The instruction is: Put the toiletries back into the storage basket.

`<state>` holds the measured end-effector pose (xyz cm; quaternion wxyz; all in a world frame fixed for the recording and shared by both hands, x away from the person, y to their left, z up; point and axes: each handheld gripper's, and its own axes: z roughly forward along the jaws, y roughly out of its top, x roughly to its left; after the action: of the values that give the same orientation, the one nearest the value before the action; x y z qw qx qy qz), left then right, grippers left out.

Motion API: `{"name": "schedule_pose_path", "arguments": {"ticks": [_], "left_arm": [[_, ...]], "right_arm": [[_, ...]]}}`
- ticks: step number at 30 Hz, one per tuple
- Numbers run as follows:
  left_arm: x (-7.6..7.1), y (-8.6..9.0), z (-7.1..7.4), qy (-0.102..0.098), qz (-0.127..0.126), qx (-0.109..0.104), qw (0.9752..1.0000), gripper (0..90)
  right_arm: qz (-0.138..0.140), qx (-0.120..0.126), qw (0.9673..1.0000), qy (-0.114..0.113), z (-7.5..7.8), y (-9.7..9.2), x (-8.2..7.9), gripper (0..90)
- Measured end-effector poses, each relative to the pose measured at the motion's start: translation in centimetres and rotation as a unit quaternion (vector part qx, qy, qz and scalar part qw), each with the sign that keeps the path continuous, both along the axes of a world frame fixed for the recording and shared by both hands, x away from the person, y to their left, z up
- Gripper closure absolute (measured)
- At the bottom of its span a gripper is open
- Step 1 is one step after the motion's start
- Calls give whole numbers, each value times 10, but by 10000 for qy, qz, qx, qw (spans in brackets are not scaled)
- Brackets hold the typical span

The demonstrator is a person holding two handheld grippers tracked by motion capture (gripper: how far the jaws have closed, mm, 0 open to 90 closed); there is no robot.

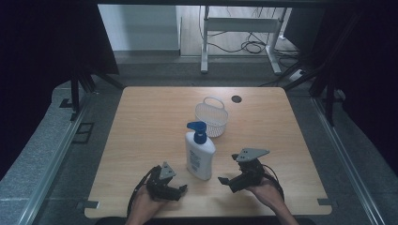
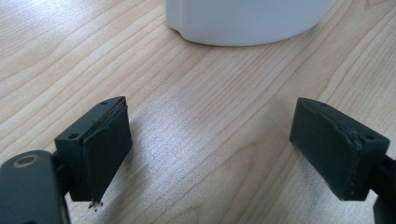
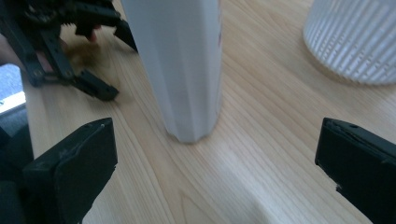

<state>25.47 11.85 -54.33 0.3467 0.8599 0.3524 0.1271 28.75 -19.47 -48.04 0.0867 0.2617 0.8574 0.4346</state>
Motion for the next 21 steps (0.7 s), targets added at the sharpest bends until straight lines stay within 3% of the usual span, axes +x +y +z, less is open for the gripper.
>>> {"name": "schedule_pose_path", "arguments": {"ticks": [21], "left_arm": [[0, 0, 0, 5, 6, 19, 10000, 120]], "right_arm": [[66, 360, 9993, -14, 28, 33, 14, 0]]}}
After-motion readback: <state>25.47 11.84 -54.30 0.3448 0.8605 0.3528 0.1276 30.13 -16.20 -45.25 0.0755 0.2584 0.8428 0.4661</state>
